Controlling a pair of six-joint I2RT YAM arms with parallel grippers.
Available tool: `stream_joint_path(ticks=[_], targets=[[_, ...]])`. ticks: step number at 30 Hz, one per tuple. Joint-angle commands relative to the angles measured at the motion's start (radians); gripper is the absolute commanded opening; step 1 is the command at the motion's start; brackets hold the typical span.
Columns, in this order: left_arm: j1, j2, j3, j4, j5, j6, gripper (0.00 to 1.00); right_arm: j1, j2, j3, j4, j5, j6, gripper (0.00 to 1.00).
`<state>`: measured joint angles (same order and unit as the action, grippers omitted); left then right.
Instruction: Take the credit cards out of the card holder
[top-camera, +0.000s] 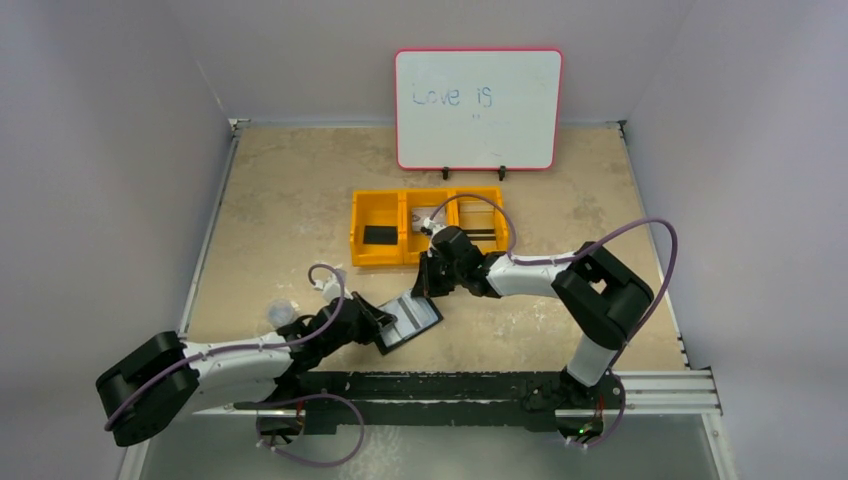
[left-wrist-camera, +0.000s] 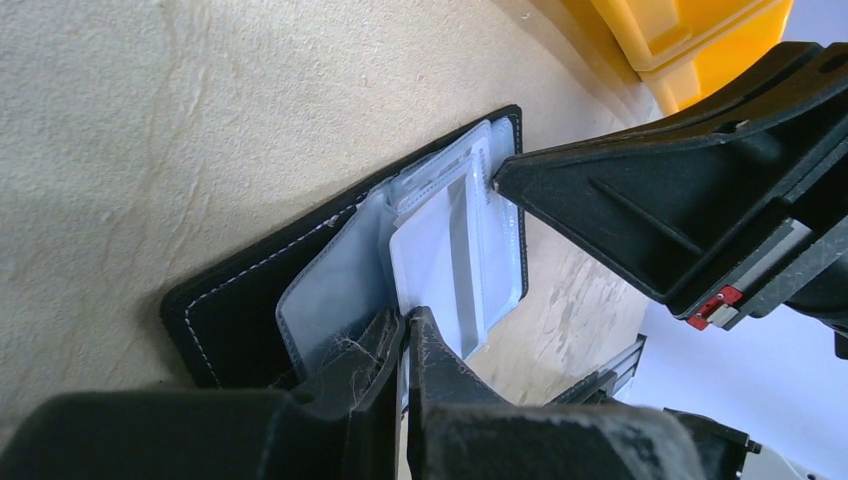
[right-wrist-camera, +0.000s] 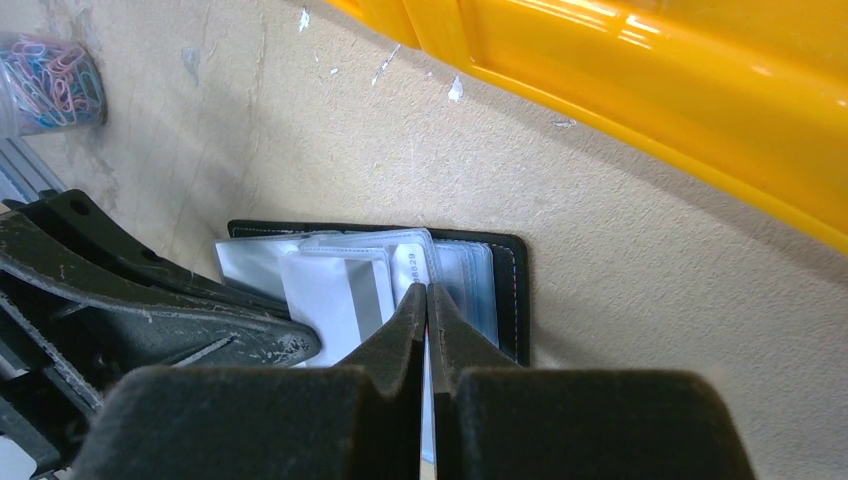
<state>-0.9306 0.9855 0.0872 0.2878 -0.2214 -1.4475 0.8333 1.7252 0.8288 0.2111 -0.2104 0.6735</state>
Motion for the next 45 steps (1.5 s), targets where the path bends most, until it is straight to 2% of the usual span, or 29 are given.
stream_joint_path(ticks=[1, 8, 18, 23, 27, 31, 39, 45], targets=[[-0.005, 0.022, -0.012, -0.064, 0.016, 0.032, 0.0, 0.007, 0.011, -0.02, -0.118, 0.059, -0.029, 0.0], [-0.005, -0.051, 0.019, -0.236, -0.028, 0.049, 0.0, 0.008, 0.002, -0.023, -0.132, 0.04, -0.017, 0.0], [-0.005, -0.081, 0.01, -0.254, -0.028, 0.053, 0.0, 0.007, 0.0, -0.022, -0.112, 0.052, -0.027, 0.0], [-0.005, -0.041, 0.02, -0.197, -0.04, 0.062, 0.0, 0.008, -0.124, -0.01, -0.143, 0.086, -0.059, 0.25], [-0.005, 0.008, 0.018, -0.134, -0.052, 0.063, 0.0, 0.008, -0.197, -0.027, -0.105, 0.002, -0.084, 0.31], [-0.005, 0.057, 0.025, -0.066, -0.053, 0.082, 0.0, 0.012, -0.104, -0.035, -0.024, -0.182, -0.081, 0.34], [-0.005, 0.055, 0.018, -0.068, -0.063, 0.083, 0.0, 0.016, 0.04, -0.015, -0.02, -0.219, -0.091, 0.35], [-0.005, 0.034, -0.004, -0.059, -0.068, 0.077, 0.0, 0.018, 0.071, -0.023, -0.004, -0.245, -0.081, 0.34]])
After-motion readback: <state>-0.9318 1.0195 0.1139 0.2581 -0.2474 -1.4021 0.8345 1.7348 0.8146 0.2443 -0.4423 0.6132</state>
